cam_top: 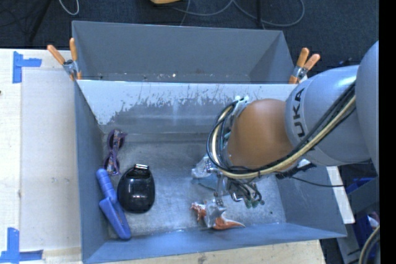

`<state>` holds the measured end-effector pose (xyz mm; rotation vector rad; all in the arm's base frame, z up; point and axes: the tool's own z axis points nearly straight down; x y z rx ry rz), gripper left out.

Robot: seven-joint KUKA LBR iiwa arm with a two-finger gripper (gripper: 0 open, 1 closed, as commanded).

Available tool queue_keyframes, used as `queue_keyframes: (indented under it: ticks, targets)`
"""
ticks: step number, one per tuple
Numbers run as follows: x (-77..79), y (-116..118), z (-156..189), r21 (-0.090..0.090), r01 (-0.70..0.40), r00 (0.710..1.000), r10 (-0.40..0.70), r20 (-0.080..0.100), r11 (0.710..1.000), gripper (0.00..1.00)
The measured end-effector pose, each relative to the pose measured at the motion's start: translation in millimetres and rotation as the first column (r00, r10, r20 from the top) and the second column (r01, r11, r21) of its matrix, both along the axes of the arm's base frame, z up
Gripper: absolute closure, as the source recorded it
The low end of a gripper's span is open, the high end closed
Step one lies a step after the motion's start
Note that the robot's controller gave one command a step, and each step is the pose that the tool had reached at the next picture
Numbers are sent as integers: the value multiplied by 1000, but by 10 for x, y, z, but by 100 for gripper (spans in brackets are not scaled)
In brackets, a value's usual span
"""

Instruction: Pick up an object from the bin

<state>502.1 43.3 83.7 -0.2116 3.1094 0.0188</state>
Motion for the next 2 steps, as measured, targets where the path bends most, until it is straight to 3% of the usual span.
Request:
queue_keyframes:
  ticks: [1, 2]
  targets:
    - [-28, -430, -101, -12, -444, 896, 444, -13, 896, 100]
    - [-28, -430, -102, -12, -442, 897, 442, -12, 897, 100]
